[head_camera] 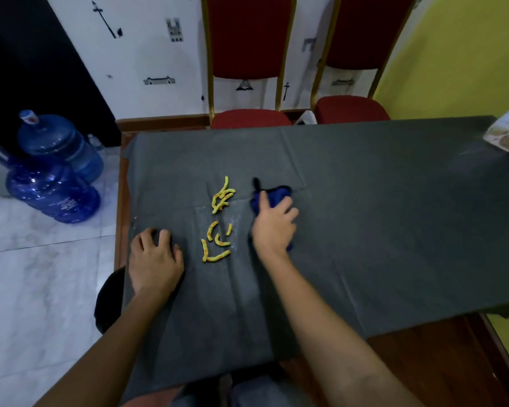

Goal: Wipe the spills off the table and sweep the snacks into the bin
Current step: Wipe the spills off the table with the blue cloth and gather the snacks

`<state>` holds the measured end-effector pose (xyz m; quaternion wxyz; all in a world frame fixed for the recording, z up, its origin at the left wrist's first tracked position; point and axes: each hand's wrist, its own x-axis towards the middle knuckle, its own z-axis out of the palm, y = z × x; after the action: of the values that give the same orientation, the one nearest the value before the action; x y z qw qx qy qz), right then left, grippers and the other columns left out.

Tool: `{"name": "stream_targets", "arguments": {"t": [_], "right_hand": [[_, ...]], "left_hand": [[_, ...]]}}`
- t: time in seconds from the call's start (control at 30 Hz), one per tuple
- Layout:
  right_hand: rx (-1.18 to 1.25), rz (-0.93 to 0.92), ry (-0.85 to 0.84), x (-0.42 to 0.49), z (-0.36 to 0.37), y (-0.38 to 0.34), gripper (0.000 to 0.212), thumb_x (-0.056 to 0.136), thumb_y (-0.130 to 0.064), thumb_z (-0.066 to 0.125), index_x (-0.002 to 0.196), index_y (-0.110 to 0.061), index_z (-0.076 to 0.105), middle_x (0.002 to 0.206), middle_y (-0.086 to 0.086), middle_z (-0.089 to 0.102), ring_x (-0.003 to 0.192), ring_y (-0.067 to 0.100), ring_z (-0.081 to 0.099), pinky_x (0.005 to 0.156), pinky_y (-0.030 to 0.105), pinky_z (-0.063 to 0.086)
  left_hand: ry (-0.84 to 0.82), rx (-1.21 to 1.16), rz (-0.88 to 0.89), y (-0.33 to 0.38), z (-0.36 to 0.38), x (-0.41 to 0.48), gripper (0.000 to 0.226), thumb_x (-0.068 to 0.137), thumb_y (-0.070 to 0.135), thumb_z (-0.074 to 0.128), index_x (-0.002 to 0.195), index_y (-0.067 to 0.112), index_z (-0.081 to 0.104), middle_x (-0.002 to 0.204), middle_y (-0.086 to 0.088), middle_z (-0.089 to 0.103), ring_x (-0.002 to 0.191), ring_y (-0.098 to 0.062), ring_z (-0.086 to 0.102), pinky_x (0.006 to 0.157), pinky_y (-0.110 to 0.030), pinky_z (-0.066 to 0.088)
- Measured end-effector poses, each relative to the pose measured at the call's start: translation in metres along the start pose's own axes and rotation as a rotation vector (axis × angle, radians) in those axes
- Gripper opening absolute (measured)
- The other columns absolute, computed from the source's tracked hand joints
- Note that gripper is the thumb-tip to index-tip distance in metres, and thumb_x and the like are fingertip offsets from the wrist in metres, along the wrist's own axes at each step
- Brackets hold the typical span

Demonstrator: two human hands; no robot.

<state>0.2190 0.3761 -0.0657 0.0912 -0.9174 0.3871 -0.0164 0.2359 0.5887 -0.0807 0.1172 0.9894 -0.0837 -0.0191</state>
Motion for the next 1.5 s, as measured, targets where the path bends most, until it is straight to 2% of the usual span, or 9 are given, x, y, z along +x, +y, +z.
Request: {"name": "stream_targets", "arguments": {"t": [0.07, 0.17, 0.4, 0.5, 0.6, 0.8, 1.2, 1.4, 1.5], "right_hand": [[-0.018, -0.154, -0.040, -0.020, 0.000, -0.027, 0.053, 0.082, -0.021, 0.062, 0.129, -0.041, 0.053, 0.126, 0.015, 0.052, 0.088, 0.031, 0.053, 0.061, 0.036, 0.049], [0.041, -0.335, -0.151, -0.015, 0.003, -0.034, 0.057, 0.092, -0.016, 0.050, 0.143, -0.038, 0.035, 0.139, 0.015, 0.031, 0.109, 0.034, 0.041, 0.081, 0.043, 0.047], [0.094, 0.018, 0.011, 0.144, -0.039, 0.060, 0.052, 0.095, -0.016, 0.044, 0.142, -0.038, 0.040, 0.144, 0.020, 0.027, 0.120, 0.042, 0.037, 0.096, 0.048, 0.040], [0.002, 0.149, -0.057, 0.210, -0.056, 0.092, 0.053, 0.097, -0.018, 0.046, 0.145, -0.036, 0.034, 0.154, 0.023, 0.012, 0.132, 0.045, 0.025, 0.103, 0.051, 0.034], [-0.033, 0.183, -0.123, 0.254, -0.048, 0.100, 0.057, 0.096, -0.018, 0.050, 0.147, -0.036, 0.030, 0.156, 0.020, 0.006, 0.135, 0.044, 0.021, 0.106, 0.051, 0.030], [-0.033, 0.155, 0.009, 0.299, -0.033, 0.055, 0.051, 0.094, -0.019, 0.051, 0.141, -0.033, 0.037, 0.153, 0.020, 0.015, 0.129, 0.044, 0.029, 0.101, 0.050, 0.034], [0.023, -0.607, -0.114, 0.172, 0.013, -0.106, 0.051, 0.093, -0.021, 0.047, 0.141, -0.036, 0.040, 0.149, 0.017, 0.027, 0.121, 0.041, 0.036, 0.098, 0.047, 0.036], [0.001, -1.025, -0.197, 0.100, 0.019, -0.109, 0.053, 0.090, -0.019, 0.048, 0.138, -0.041, 0.045, 0.147, 0.014, 0.032, 0.113, 0.041, 0.040, 0.093, 0.046, 0.040], [0.011, -1.208, -0.264, 0.066, 0.020, -0.084, 0.051, 0.087, -0.018, 0.052, 0.133, -0.039, 0.052, 0.142, 0.016, 0.041, 0.101, 0.041, 0.045, 0.083, 0.048, 0.045]], "left_hand": [[0.016, 0.007, -0.020, 0.000, 0.003, -0.004, 0.023, 0.086, 0.025, 0.053, 0.101, 0.008, 0.053, 0.115, -0.021, 0.049, 0.104, -0.041, 0.044, 0.082, -0.049, 0.045], [0.063, 0.032, 0.003, -0.002, 0.003, -0.006, 0.027, 0.085, 0.029, 0.046, 0.098, 0.007, 0.054, 0.113, -0.021, 0.050, 0.101, -0.040, 0.045, 0.081, -0.048, 0.045], [0.170, 0.007, 0.033, 0.006, 0.006, 0.009, 0.036, 0.085, 0.032, 0.040, 0.100, 0.005, 0.057, 0.114, -0.021, 0.052, 0.103, -0.040, 0.046, 0.085, -0.048, 0.044], [0.247, -0.002, 0.061, 0.002, 0.008, 0.007, 0.034, 0.086, 0.029, 0.042, 0.099, 0.003, 0.060, 0.112, -0.022, 0.053, 0.100, -0.041, 0.048, 0.090, -0.047, 0.041], [0.290, 0.034, 0.072, 0.000, 0.012, -0.004, 0.032, 0.085, 0.026, 0.046, 0.099, 0.002, 0.061, 0.111, -0.023, 0.054, 0.099, -0.041, 0.048, 0.089, -0.047, 0.041], [0.278, 0.023, 0.004, 0.011, 0.022, 0.008, 0.033, 0.084, 0.027, 0.047, 0.100, 0.003, 0.061, 0.113, -0.022, 0.054, 0.103, -0.040, 0.049, 0.089, -0.045, 0.040], [0.205, 0.054, 0.017, 0.012, 0.021, 0.008, 0.030, 0.086, 0.026, 0.050, 0.101, 0.004, 0.062, 0.115, -0.021, 0.056, 0.104, -0.039, 0.050, 0.092, -0.043, 0.040], [0.090, 0.015, 0.014, -0.002, 0.012, -0.008, 0.033, 0.091, 0.030, 0.047, 0.115, 0.011, 0.059, 0.136, -0.017, 0.045, 0.125, -0.037, 0.042, 0.105, -0.045, 0.034], [0.079, -0.005, 0.006, -0.008, 0.007, -0.037, 0.034, 0.092, 0.033, 0.042, 0.117, 0.014, 0.057, 0.132, -0.014, 0.047, 0.122, -0.036, 0.044, 0.102, -0.052, 0.034]]}}
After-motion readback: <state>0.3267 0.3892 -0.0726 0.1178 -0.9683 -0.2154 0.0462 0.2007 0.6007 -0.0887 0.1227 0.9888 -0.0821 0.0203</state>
